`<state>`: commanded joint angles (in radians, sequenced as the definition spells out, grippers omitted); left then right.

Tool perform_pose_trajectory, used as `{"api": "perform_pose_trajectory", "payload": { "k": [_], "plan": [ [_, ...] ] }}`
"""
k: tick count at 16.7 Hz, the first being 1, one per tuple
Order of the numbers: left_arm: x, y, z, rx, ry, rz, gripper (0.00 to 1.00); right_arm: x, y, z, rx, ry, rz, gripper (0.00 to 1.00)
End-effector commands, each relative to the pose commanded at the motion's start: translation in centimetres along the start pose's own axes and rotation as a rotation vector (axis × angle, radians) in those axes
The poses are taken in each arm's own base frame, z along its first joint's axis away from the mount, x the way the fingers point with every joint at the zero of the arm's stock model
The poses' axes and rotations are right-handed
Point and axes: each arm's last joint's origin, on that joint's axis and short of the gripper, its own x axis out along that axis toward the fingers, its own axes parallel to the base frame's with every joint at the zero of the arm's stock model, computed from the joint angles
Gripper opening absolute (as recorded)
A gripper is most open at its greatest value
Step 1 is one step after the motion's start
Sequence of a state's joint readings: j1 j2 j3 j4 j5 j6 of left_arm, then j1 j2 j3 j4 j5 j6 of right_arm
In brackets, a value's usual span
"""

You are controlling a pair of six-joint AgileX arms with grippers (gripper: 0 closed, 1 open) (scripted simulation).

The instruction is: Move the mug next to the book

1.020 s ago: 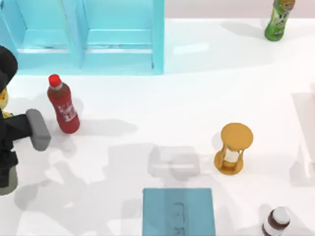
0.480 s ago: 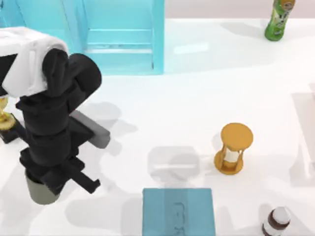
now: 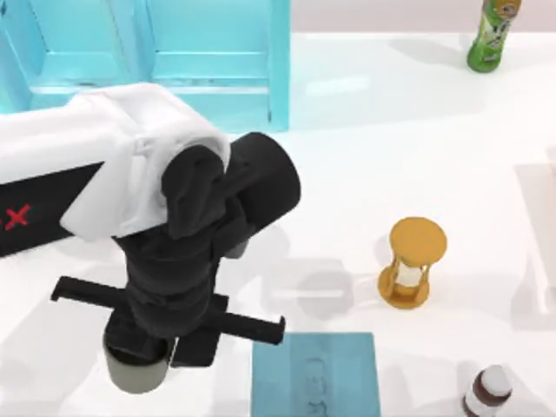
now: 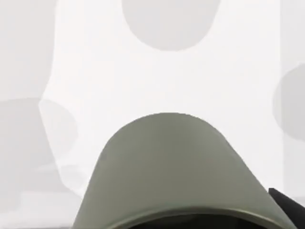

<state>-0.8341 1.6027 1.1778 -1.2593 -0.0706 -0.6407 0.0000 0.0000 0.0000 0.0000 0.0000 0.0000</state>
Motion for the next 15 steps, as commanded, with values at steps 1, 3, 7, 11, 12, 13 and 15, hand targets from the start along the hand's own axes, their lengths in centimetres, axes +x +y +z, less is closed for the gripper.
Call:
{"api": "perform_pose_trajectory", "payload": {
  "k": [1, 3, 7, 11, 12, 13, 15],
  "plan": [
    [-0.5, -0.6, -0.6, -0.044, -0.017, -0.016, 0.0, 0.0, 0.0, 0.0, 0.0, 0.0, 0.0, 1.0],
    [-1.6, -1.3, -1.5, -0.116, -0.046, -0.069, 0.0, 0.0, 0.0, 0.0, 0.0, 0.0, 0.0, 1.0],
    [-3.4, -1.9, -2.5, -0.18, -0.074, -0.168, 0.0, 0.0, 0.0, 0.0, 0.0, 0.0, 0.0, 1.0],
    [-3.4, -1.9, -2.5, -0.18, -0.074, -0.168, 0.0, 0.0, 0.0, 0.0, 0.0, 0.0, 0.0, 1.0],
    [-3.2, -1.9, -2.4, -0.182, -0.069, -0.161, 0.0, 0.0, 0.0, 0.0, 0.0, 0.0, 0.0, 1.0],
    [-3.1, -1.9, -2.4, -0.18, -0.068, -0.16, 0.0, 0.0, 0.0, 0.0, 0.0, 0.0, 0.0, 1.0],
    [-2.1, -1.9, -2.3, -0.178, -0.064, -0.156, 0.0, 0.0, 0.0, 0.0, 0.0, 0.0, 0.0, 1.0]
  ]
}}
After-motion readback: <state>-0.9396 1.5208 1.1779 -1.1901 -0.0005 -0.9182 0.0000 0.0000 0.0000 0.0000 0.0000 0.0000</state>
